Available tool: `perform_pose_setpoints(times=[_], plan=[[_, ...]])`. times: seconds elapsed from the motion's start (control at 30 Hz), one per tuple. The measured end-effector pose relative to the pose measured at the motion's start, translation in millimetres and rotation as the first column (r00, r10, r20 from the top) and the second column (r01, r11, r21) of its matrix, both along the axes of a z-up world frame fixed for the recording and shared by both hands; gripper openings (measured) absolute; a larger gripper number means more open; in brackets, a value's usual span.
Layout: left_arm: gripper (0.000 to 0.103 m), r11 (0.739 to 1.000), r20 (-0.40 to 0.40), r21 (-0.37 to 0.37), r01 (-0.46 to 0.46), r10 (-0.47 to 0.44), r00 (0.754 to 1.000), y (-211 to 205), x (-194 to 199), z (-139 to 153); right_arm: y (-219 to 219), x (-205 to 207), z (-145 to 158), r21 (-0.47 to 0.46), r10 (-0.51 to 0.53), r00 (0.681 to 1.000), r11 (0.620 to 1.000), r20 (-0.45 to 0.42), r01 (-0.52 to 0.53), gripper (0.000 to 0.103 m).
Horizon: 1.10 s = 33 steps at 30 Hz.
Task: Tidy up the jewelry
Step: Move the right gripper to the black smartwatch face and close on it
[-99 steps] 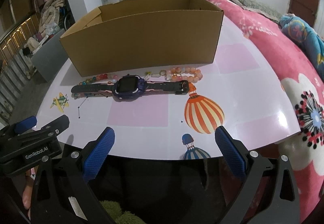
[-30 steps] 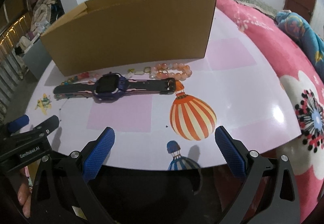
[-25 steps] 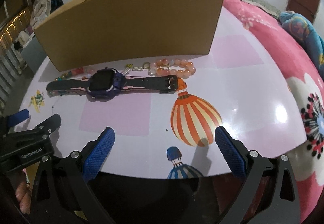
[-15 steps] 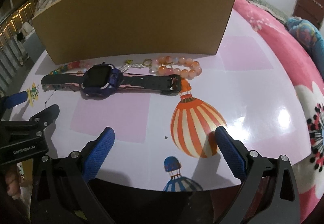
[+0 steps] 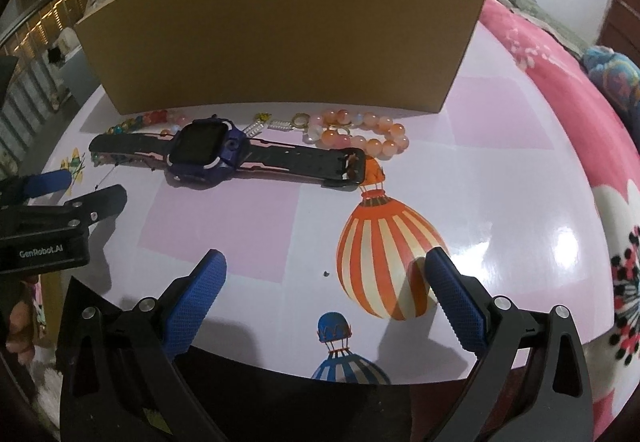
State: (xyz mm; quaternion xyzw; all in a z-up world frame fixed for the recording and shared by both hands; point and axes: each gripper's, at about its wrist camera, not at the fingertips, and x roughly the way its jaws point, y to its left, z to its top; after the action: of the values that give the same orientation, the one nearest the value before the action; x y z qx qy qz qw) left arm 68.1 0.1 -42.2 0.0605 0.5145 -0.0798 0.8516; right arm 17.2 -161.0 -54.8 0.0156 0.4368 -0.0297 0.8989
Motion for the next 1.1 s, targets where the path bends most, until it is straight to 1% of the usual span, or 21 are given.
perform_pose_setpoints(times=[0.2, 0.43, 0.53, 0.6, 0.73, 0.8, 0.83, 0.93, 0.97, 1.03, 1.1], plan=[[0.099, 1.0, 0.002, -0.004, -0.002, 0.002, 1.0, -5, 3, 0, -6, 4, 0, 0.001, 0.042, 0.999, 0.999, -0.001, -0.042, 0.095], [0.099, 1.0, 0.016, -0.008, 0.018, -0.018, 1.0, -3, 4, -2, -12, -1, -3, 0.01, 0.076, 0.997, 0.997, 0.008, -0.076, 0.095], [0.099, 0.999, 0.018, -0.008, 0.042, -0.042, 0.999, -3, 5, -2, -18, -3, -2, 0.041, 0.096, 0.995, 0.994, 0.023, -0.097, 0.095], [0.099, 0.999, 0.025, -0.009, 0.052, -0.052, 0.998, -3, 6, -2, -27, -6, -1, 0.085, 0.111, 0.992, 0.99, 0.053, -0.116, 0.095], [0.099, 0.997, 0.051, -0.02, 0.075, -0.074, 0.996, -1, 3, -2, -46, -9, 4, 0.157, 0.09, 0.995, 0.983, 0.052, -0.097, 0.095], [0.099, 0.994, 0.068, -0.059, 0.097, -0.093, 0.993, 2, 1, 1, -55, -11, 10, 0.2, 0.086, 0.995, 0.975, 0.052, -0.095, 0.095], [0.098, 0.99, 0.081, -0.092, 0.11, -0.102, 0.991, 4, -1, 4, -59, -12, 16, 0.216, 0.087, 0.994, 0.971, 0.064, -0.099, 0.095], [0.097, 0.973, 0.124, -0.18, 0.146, -0.125, 0.984, 14, -1, 16, -61, -10, 27, 0.259, 0.09, 0.991, 0.959, 0.097, -0.113, 0.093], [0.096, 0.966, 0.138, -0.209, 0.154, -0.127, 0.982, 17, -1, 20, -60, -7, 33, 0.287, 0.095, 0.989, 0.95, 0.112, -0.123, 0.092], [0.089, 0.951, 0.149, -0.264, 0.162, -0.126, 0.981, 23, 2, 27, -55, 1, 40, 0.33, 0.101, 0.985, 0.933, 0.138, -0.142, 0.086], [0.086, 0.925, 0.153, -0.337, 0.174, -0.128, 0.98, 29, 4, 33, -48, 12, 44, 0.368, 0.112, 0.982, 0.916, 0.153, -0.162, 0.082]])
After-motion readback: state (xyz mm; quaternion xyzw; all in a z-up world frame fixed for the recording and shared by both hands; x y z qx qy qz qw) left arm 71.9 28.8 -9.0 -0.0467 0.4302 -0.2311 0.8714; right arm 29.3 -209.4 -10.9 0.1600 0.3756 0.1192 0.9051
